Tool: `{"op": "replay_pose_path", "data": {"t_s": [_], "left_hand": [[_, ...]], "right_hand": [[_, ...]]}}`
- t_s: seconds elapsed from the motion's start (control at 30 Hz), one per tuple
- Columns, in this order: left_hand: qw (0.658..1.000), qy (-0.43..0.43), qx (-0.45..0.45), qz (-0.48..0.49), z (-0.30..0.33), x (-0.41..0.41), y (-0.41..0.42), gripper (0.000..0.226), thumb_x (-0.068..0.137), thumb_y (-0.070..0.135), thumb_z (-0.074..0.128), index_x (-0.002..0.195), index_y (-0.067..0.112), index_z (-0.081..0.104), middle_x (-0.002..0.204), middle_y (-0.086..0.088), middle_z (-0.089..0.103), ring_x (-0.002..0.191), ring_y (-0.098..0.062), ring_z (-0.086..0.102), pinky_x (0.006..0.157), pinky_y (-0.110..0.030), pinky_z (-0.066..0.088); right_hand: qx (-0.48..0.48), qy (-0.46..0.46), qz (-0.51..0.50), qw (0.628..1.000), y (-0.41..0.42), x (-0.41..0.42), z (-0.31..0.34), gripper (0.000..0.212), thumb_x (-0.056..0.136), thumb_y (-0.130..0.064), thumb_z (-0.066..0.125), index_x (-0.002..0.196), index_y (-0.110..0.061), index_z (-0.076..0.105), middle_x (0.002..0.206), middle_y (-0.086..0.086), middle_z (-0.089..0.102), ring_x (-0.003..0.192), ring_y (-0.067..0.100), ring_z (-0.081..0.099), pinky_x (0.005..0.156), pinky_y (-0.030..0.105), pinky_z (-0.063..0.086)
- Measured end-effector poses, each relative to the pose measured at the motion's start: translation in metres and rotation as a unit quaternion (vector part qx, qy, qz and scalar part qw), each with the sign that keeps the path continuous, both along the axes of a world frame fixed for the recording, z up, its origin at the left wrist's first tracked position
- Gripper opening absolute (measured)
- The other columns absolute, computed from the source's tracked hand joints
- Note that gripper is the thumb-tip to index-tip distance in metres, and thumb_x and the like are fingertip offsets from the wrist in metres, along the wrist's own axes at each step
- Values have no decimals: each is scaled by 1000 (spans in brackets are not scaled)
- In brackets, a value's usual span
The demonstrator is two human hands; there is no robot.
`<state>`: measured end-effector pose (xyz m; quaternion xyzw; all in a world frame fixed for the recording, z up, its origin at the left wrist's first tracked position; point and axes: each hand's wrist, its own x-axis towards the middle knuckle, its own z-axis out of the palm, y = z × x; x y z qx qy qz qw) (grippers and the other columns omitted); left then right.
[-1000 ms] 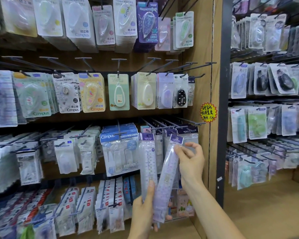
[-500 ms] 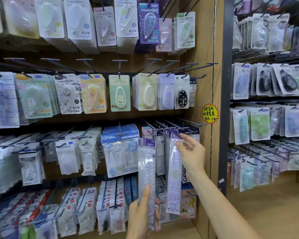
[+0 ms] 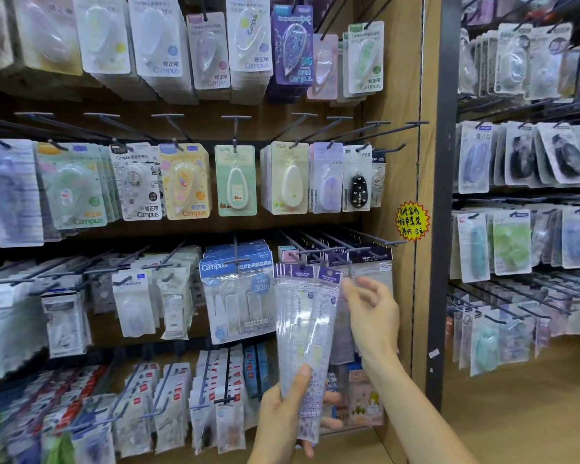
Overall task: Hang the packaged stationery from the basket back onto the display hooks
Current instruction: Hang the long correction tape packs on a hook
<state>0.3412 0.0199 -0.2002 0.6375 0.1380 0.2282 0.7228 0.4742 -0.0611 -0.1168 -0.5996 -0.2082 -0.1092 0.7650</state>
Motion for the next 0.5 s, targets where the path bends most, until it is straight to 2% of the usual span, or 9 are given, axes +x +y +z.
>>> {"op": "replay_pose_path", "data": {"t_s": [0.07, 0.1, 0.13, 0.2, 0.23, 0.3, 0.33, 0.4, 0.5], "left_hand": [[1000, -2, 4, 8, -2, 4, -4, 48, 92, 46, 62, 112, 3, 71, 95, -20, 80, 71, -41, 78, 62, -45, 61], [1000, 1, 3, 13, -3, 6, -5, 50, 88, 47, 65, 112, 4, 72, 94, -20, 80, 72, -41, 78, 74, -54, 60], [1000, 8, 3, 18, -5, 8, -6, 52, 85, 48, 67, 113, 5, 72, 93, -20, 80, 73, -40, 78, 78, -56, 59], [999, 22, 6, 28, -7, 9, -8, 55, 84, 52, 67, 113, 5, 72, 88, -17, 81, 74, -38, 79, 70, -51, 63], [999, 27, 10, 37, -8, 9, -8, 57, 85, 55, 64, 110, 5, 73, 84, -16, 81, 71, -35, 79, 62, -45, 64], [997, 26, 19, 65, -10, 9, -4, 63, 85, 61, 57, 97, 3, 78, 69, -15, 77, 58, -26, 75, 50, -32, 59], [997, 19, 12, 79, -10, 7, -2, 63, 87, 60, 56, 88, 2, 79, 63, -16, 74, 51, -24, 70, 46, -28, 56], [997, -2, -11, 82, -10, 4, 0, 63, 92, 54, 55, 75, -3, 77, 54, -18, 65, 41, -24, 60, 42, -27, 51], [995, -24, -66, 74, -14, 2, 7, 67, 92, 52, 54, 70, -8, 73, 52, -26, 54, 36, -27, 51, 39, -31, 46]], "right_hand": [[36, 42, 57, 997, 2, -2, -2, 36, 89, -32, 78, 118, -22, 59, 103, -5, 76, 100, 8, 68, 82, 23, 49], [55, 53, 62, 995, 3, 0, -3, 36, 88, -25, 80, 116, -20, 58, 100, 0, 77, 98, 13, 70, 79, 24, 51], [69, 57, 60, 994, 3, 1, -3, 35, 87, -18, 80, 114, -18, 57, 98, 5, 77, 96, 19, 72, 78, 26, 53], [82, 49, 55, 994, 1, 5, -3, 31, 86, -11, 81, 109, -15, 60, 96, 11, 76, 94, 28, 72, 80, 35, 59], [89, 41, 57, 994, -1, 7, -2, 28, 86, -10, 81, 107, -14, 62, 96, 11, 76, 94, 29, 73, 80, 34, 60], [100, 28, 64, 993, -4, 10, 1, 25, 87, -9, 80, 107, -12, 65, 94, 7, 78, 94, 26, 74, 79, 29, 60], [103, 25, 69, 992, -5, 13, 4, 25, 87, -9, 79, 108, -13, 66, 94, 6, 79, 95, 25, 75, 82, 32, 61], [101, 15, 75, 992, -5, 17, 9, 25, 88, -9, 79, 109, -14, 67, 94, 6, 79, 95, 26, 75, 88, 42, 61], [85, 13, 80, 993, -1, 22, 15, 27, 88, -10, 79, 111, -18, 67, 94, 3, 79, 94, 19, 76, 92, 45, 60]]}}
